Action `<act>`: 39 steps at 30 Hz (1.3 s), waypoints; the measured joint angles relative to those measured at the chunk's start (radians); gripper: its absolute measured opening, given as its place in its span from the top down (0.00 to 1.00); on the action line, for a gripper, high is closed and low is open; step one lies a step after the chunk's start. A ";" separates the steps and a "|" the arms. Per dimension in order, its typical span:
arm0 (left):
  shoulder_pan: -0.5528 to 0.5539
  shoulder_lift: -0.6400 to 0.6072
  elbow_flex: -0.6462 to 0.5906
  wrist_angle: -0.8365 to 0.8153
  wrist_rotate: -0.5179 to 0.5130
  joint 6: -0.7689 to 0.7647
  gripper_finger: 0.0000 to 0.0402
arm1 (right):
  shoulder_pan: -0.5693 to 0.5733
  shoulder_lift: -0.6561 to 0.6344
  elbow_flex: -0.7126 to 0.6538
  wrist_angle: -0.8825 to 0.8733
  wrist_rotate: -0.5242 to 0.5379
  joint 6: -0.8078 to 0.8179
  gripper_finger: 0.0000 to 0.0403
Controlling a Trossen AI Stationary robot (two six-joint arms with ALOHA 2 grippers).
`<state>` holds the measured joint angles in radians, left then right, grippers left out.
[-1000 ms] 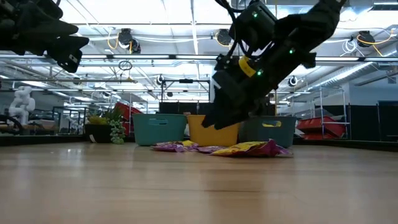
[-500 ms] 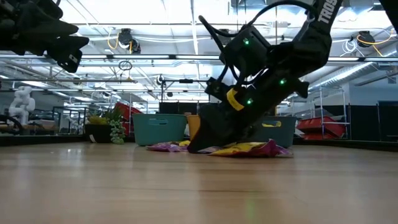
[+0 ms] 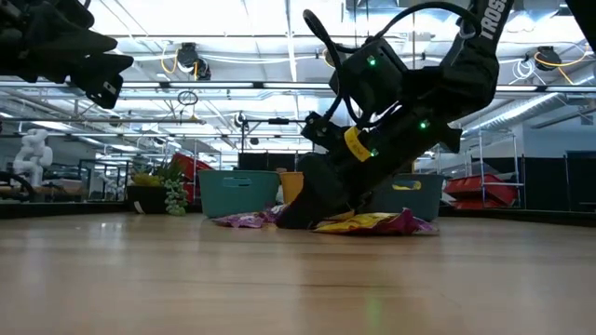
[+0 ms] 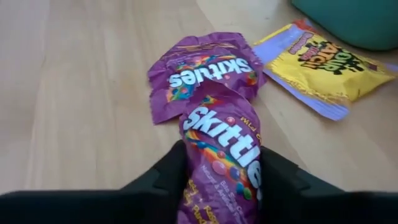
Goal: Sort candy
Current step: Put the violet candy into the blue bin
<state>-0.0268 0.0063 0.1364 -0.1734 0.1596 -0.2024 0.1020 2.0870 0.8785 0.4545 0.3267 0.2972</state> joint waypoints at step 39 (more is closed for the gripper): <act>0.000 0.000 0.000 0.000 0.000 0.000 0.65 | -0.367 0.074 0.838 -0.337 0.007 -0.304 0.73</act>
<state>-0.0269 0.0063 0.1364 -0.1734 0.1596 -0.2024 -0.2649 2.1608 1.7164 0.1176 0.3337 -0.0069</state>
